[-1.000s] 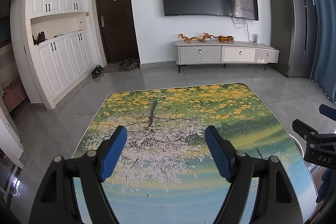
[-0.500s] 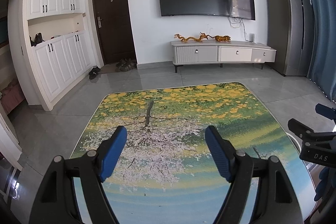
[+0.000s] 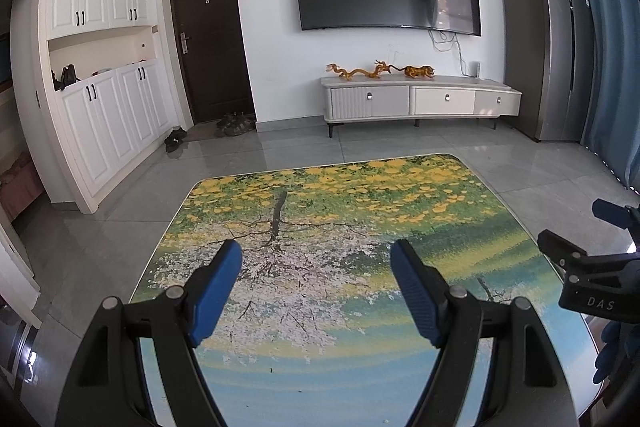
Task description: Collect trash
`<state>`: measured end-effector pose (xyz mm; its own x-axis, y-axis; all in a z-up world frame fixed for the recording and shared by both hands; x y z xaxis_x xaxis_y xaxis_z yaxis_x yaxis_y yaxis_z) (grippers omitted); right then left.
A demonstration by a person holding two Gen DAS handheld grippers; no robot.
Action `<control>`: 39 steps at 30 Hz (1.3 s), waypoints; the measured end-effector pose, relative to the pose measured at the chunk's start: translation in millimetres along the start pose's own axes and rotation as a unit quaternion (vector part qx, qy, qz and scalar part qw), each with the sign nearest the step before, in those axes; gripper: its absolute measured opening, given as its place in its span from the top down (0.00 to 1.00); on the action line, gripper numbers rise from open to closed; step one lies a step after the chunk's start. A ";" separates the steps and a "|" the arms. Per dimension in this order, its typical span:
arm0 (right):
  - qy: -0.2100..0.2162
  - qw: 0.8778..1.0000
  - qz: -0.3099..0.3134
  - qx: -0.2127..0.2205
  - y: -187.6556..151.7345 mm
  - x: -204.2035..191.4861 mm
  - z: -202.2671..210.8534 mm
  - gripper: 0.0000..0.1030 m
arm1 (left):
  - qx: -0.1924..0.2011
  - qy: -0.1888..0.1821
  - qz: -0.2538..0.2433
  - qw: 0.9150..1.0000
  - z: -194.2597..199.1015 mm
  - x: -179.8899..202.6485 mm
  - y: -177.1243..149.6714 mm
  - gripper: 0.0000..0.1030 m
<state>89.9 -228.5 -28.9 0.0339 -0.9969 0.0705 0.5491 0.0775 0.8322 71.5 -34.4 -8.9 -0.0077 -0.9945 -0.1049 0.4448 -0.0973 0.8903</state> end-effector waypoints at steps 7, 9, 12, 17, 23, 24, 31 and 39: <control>-0.003 1.000 -0.002 0.000 -0.9 1.0 -1.1 0.00 | -0.004 -0.003 0.001 1.000 -2.3 -0.1 -0.4 0.26; -0.003 1.000 -0.003 -0.001 -1.0 1.6 -1.4 0.00 | -0.004 -0.004 0.001 1.000 -2.5 0.0 -0.9 0.26; -0.002 1.000 -0.002 -0.002 -1.3 1.7 -1.9 0.00 | -0.006 -0.005 0.000 1.000 -3.5 0.2 -1.4 0.27; -0.003 1.000 -0.002 -0.002 -1.5 1.2 -2.2 0.00 | -0.008 -0.006 0.001 1.000 -5.3 0.6 -2.0 0.26; -0.003 1.000 -0.002 -0.002 -1.5 1.7 -2.3 0.00 | -0.013 -0.008 0.002 1.000 -8.0 0.6 -5.3 0.26; -0.003 1.000 -0.002 -0.002 -1.5 1.7 -2.2 0.00 | -0.013 -0.008 0.002 1.000 -8.3 0.6 -5.6 0.26; -0.002 1.000 -0.001 -0.002 -1.5 1.9 -2.2 0.00 | -0.016 -0.011 0.006 1.000 -10.3 -0.1 -5.8 0.27; -0.003 1.000 -0.002 -0.003 -1.7 1.4 -2.3 0.00 | -0.017 -0.012 0.008 1.000 -10.9 -0.3 -6.2 0.27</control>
<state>90.9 -230.0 -31.4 0.0277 -0.9971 0.0705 0.5534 0.0741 0.8296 78.4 -33.1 -19.3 -0.0226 -0.9965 -0.0801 0.4746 -0.0812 0.8765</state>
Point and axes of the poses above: each gripper's, at about its wrist camera, not at the fingertips, and z roughly against the way its jaws point, x to its right, y to its top, the point moved 7 cm from there along -z, roughly the way its jaws point, and after that the axes turned 5 degrees about x, right-handed, at the moved point
